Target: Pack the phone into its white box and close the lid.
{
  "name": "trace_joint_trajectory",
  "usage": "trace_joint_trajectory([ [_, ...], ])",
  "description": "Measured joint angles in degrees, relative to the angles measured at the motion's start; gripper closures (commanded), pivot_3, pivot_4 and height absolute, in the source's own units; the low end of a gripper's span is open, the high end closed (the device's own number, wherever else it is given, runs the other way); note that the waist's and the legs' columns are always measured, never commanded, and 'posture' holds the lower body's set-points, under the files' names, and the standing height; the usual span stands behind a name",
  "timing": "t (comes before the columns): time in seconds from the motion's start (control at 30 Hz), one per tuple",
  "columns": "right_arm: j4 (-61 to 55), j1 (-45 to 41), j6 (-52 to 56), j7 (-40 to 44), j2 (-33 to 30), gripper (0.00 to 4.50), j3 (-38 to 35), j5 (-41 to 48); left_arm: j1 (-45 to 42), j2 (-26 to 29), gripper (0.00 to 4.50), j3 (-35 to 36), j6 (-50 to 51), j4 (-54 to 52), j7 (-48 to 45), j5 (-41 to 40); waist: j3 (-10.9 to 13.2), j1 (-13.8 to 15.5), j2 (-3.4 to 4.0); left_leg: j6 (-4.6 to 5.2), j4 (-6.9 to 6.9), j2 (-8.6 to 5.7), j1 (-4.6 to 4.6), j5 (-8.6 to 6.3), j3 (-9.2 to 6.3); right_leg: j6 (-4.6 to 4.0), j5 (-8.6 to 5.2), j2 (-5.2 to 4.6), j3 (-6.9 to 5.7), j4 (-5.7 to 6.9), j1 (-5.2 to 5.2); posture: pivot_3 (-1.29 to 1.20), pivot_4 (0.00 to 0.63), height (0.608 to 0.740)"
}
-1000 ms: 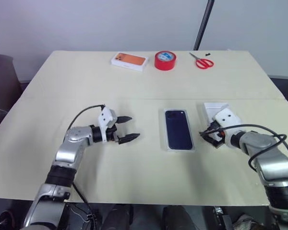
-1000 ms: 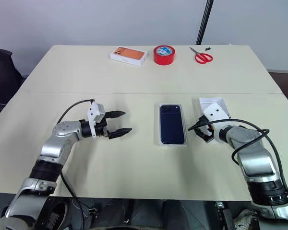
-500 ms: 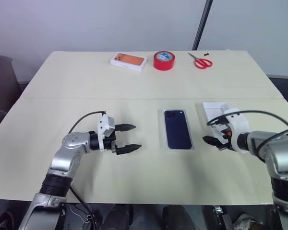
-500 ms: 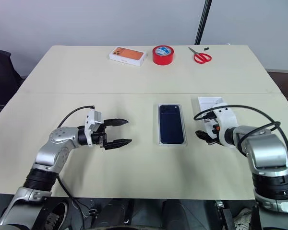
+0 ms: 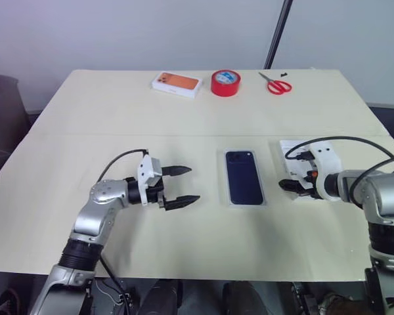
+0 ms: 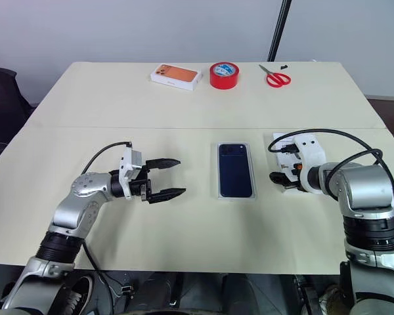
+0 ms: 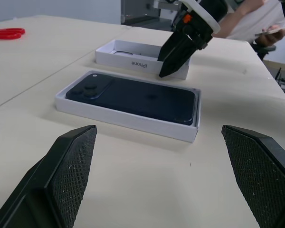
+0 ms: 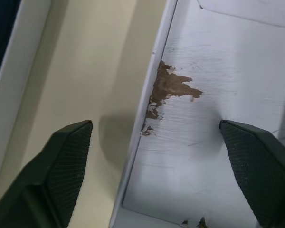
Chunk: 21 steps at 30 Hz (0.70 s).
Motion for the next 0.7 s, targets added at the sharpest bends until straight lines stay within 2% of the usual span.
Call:
trace_joint_trajectory([
  [0.2, 1.58, -0.28, -2.81, -1.12, -0.6, 4.41, 1.6, -0.01, 0.21, 0.05, 0.0, 0.0, 0.0, 0.0, 0.92, 0.07, 0.0, 0.0, 0.0, 0.0, 0.03, 0.0, 0.02, 0.0, 0.0, 0.0, 0.0, 0.01, 0.0, 0.0, 0.04, 0.0, 0.15, 0.74],
  [0.47, 2.75, -1.46, -2.94, -4.84, 2.9, 4.47, -0.4, 0.02, 0.16, 0.13, 0.0, -0.09, 0.1, 0.31, 1.51, 0.13, -0.01, -0.29, 0.0, 0.0, 0.02, 0.01, 0.05, 0.0, 0.01, 0.0, 0.0, 0.03, 0.01, 0.04, 0.03, 0.0, 0.15, 0.74],
  [0.57, 5.34, -3.92, -3.2, -5.76, 6.72, 4.47, -2.96, 0.72, -0.56, 0.8, 0.0, -0.09, 0.44, 1.83, 0.93, 0.1, 0.0, -0.62, 0.01, -0.01, 0.01, 0.01, 0.06, 0.01, 0.02, 0.0, 0.0, 0.07, 0.03, 0.07, 0.01, 0.0, 0.15, 0.74],
  [0.7, 6.63, -10.59, -4.58, -4.49, 14.05, 4.47, -10.61, 6.42, -4.73, 1.11, 0.0, -0.06, 1.14, 5.22, 0.0, 0.09, 0.02, -1.32, 0.04, -0.03, 0.0, 0.02, 0.03, 0.02, -0.01, 0.0, 0.0, 0.07, 0.02, 0.09, -0.02, 0.0, 0.15, 0.74],
])
